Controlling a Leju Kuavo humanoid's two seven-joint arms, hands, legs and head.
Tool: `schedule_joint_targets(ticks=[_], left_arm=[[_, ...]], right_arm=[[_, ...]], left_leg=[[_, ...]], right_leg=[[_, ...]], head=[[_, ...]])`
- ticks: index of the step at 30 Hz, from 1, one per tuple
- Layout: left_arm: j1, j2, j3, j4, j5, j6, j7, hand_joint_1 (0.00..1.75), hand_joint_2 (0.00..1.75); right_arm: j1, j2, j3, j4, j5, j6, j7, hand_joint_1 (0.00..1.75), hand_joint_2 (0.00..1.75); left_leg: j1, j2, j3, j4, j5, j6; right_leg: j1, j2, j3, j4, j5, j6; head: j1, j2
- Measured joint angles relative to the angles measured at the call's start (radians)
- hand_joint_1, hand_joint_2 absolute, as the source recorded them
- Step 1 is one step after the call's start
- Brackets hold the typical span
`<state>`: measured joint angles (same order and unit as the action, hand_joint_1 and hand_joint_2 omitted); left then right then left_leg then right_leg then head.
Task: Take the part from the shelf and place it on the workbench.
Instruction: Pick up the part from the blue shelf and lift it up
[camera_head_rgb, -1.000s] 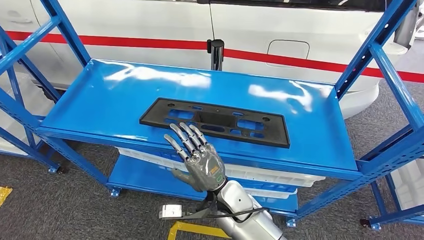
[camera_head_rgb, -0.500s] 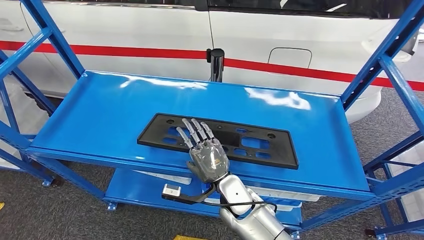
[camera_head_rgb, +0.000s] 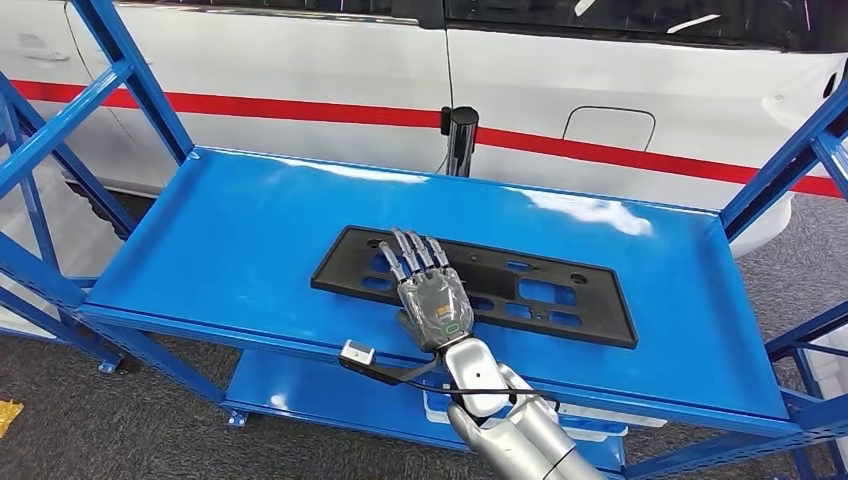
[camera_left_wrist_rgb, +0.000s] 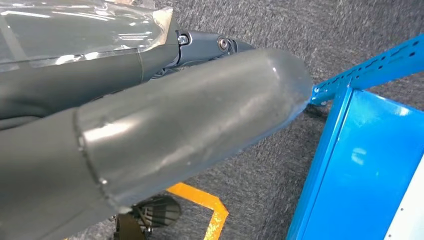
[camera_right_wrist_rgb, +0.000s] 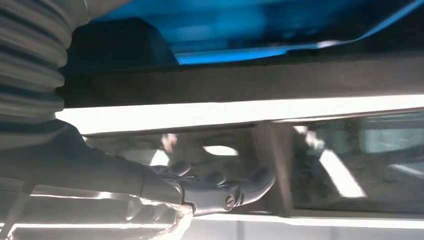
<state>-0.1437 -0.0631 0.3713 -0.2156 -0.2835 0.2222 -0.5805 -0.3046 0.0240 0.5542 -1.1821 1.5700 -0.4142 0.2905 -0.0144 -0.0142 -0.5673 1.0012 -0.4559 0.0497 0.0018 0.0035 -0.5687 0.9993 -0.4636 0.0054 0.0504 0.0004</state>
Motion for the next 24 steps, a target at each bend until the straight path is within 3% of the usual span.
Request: schedule_joint_targets(ticks=[4, 7, 18, 23, 24], left_arm=[[0.001, -0.003, 0.009, 0.0, -0.004, 0.014, 0.0, 0.0, 0.0], [0.001, -0.004, 0.012, 0.0, -0.005, 0.019, 0.0, 0.0, 0.0], [0.001, -0.008, 0.023, 0.0, -0.007, 0.024, 0.0, 0.0, 0.0], [0.001, -0.008, 0.032, 0.0, -0.007, 0.027, 0.001, 0.0, 0.0], [0.002, -0.009, 0.034, 0.0, -0.008, 0.027, 0.002, 0.0, 0.0]], right_arm=[[-0.028, -0.043, 0.034, -0.002, 0.001, 0.018, 0.188, 0.0, 1.75], [-0.041, -0.078, 0.05, -0.011, 0.001, 0.043, 0.264, 0.0, 1.75], [-0.041, -0.152, 0.073, -0.067, 0.002, 0.19, 0.386, 0.0, 1.75], [-0.031, -0.18, 0.09, -0.117, 0.002, 0.253, 0.403, 0.0, 1.75], [-0.029, -0.183, 0.093, -0.125, 0.002, 0.26, 0.403, 0.23, 1.75]], left_leg=[[0.008, -0.001, -0.001, 0.001, 0.0, -0.017], [0.008, 0.0, 0.0, -0.001, 0.0, -0.017], [0.008, -0.001, 0.003, -0.005, -0.001, -0.019], [0.007, -0.001, 0.004, -0.004, -0.001, -0.019], [0.007, -0.001, 0.004, -0.004, -0.001, -0.019]], right_leg=[[0.002, 0.001, 0.002, -0.002, 0.007, -0.01], [0.002, 0.002, 0.002, -0.003, 0.007, -0.01], [0.003, 0.002, 0.003, -0.003, 0.004, -0.015], [0.002, 0.002, 0.004, -0.003, 0.004, -0.014], [0.002, 0.002, 0.004, -0.003, 0.004, -0.014]], head=[[0.0, 0.0], [0.0, 0.0], [0.0, 0.0], [0.0, 0.0], [0.0, 0.0]])
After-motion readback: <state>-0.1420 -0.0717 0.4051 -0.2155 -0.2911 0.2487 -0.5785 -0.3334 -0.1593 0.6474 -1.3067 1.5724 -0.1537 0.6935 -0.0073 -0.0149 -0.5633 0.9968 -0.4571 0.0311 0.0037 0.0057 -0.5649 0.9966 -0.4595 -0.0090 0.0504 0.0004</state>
